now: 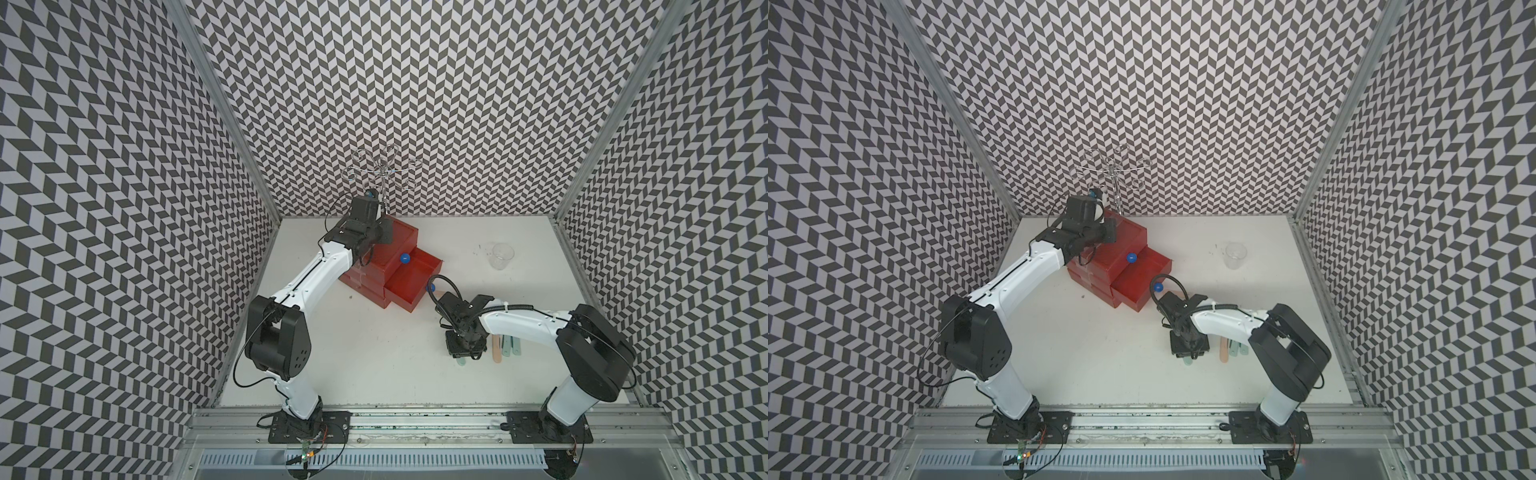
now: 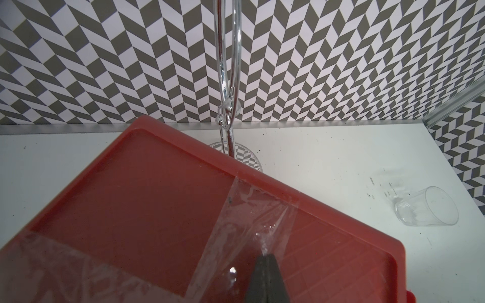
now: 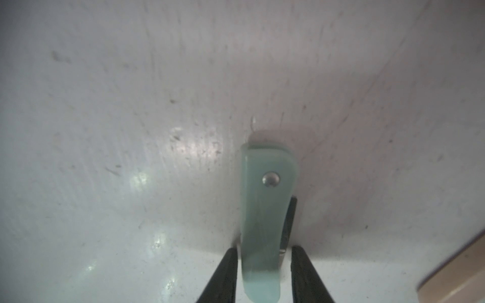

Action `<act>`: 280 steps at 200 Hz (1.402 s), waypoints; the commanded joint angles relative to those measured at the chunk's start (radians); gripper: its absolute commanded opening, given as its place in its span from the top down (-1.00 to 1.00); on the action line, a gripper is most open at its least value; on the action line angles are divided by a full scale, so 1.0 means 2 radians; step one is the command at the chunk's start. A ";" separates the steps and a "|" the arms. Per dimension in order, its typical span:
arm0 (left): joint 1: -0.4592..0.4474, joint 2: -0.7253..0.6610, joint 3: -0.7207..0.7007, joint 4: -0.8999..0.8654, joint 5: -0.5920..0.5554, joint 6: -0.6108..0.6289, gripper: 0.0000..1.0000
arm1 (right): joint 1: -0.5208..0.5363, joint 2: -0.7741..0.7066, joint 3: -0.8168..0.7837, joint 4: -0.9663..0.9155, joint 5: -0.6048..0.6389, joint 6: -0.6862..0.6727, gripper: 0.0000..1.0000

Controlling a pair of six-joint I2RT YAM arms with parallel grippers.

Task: Place the fruit knives into the drawer by color
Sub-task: Pick up the fruit knife from the center of the board.

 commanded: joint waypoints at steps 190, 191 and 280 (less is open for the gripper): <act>-0.001 0.050 -0.031 -0.131 -0.005 0.002 1.00 | -0.035 -0.024 -0.043 0.030 0.029 -0.016 0.63; -0.001 0.050 -0.031 -0.131 -0.005 0.002 1.00 | -0.036 -0.024 -0.043 0.029 0.029 -0.016 0.63; -0.001 0.049 -0.031 -0.132 -0.005 0.003 1.00 | -0.045 -0.034 -0.027 0.014 0.037 -0.026 0.64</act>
